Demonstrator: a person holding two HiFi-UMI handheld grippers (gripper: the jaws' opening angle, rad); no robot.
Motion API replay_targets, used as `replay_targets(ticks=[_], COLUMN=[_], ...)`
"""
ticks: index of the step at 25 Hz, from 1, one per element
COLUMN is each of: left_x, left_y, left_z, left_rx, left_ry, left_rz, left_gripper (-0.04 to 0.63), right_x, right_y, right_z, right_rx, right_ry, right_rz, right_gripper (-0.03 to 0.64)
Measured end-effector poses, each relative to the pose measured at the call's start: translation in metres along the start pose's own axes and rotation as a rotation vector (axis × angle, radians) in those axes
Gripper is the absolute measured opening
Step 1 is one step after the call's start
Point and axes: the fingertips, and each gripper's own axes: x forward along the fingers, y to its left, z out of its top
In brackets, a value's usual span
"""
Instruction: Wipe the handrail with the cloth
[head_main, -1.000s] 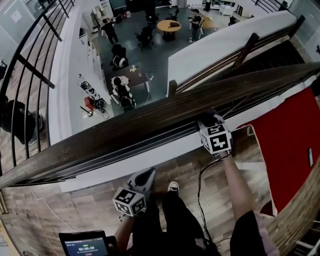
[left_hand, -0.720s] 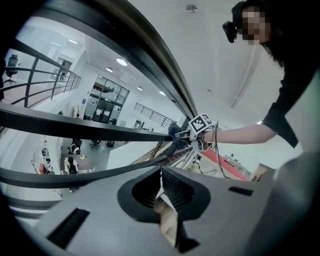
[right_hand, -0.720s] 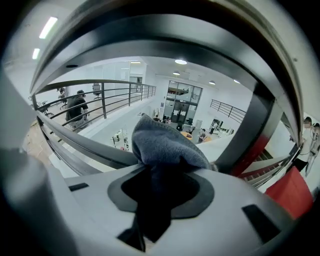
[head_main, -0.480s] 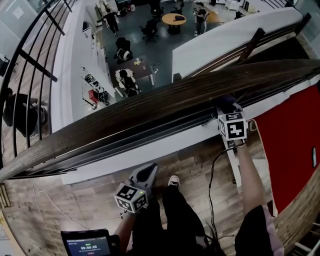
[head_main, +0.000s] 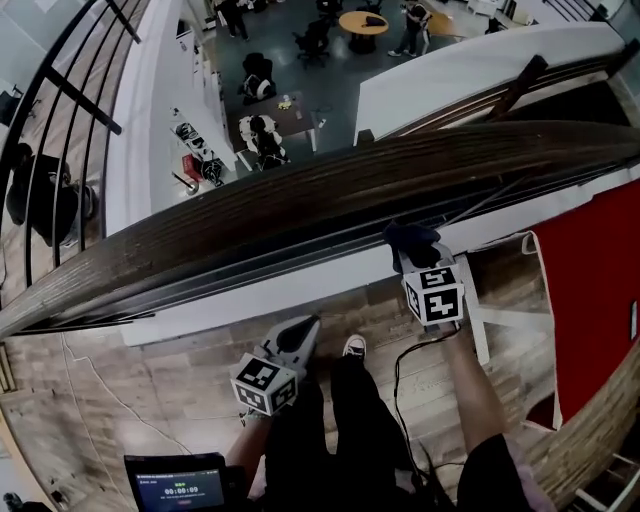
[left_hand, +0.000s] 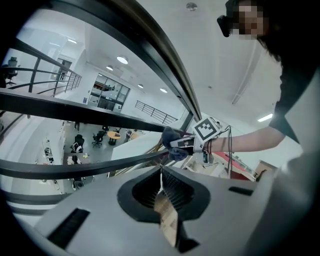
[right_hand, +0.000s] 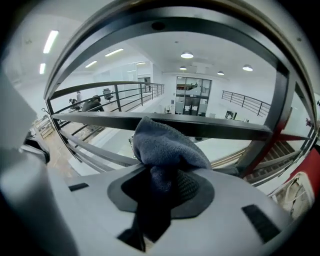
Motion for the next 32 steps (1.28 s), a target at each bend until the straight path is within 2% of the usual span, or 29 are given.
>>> replay_targets(ticks=[4,11,21,25,32], left_x=[-0.015,-0.059,-0.092,-0.096,-0.075], left_y=[0.015,0.078,0.134,0.152,0.149], left_z=[-0.012,-0.036,-0.072,-0.07,-0.061], left_rx=[-0.015,-0.03,-0.054,-0.042,-0.021], left_ry=[0.004,0.016,0.048,0.041,0.048], left_rz=[0.019,0.04,0.056,0.064,0.043], left_gripper=[0.0,0.0,0.0,0.0,0.0], right_x=[0.018,0.081,0.146,0.169,0.173], right_y=[0.058,0.184,0.299,0.313,0.266], right_z=[-0.004,0.014,0.022,0.014,0.011], right_rx=[-0.002,-0.041,-0.091,-0.165,-0.131], right_ry=[0.009,0.016,0.02,0.056,0.067], right_rz=[0.078,0.193,0.332,0.34,0.311], right_gripper=[0.109,0.109,0.109,0.109,0.109])
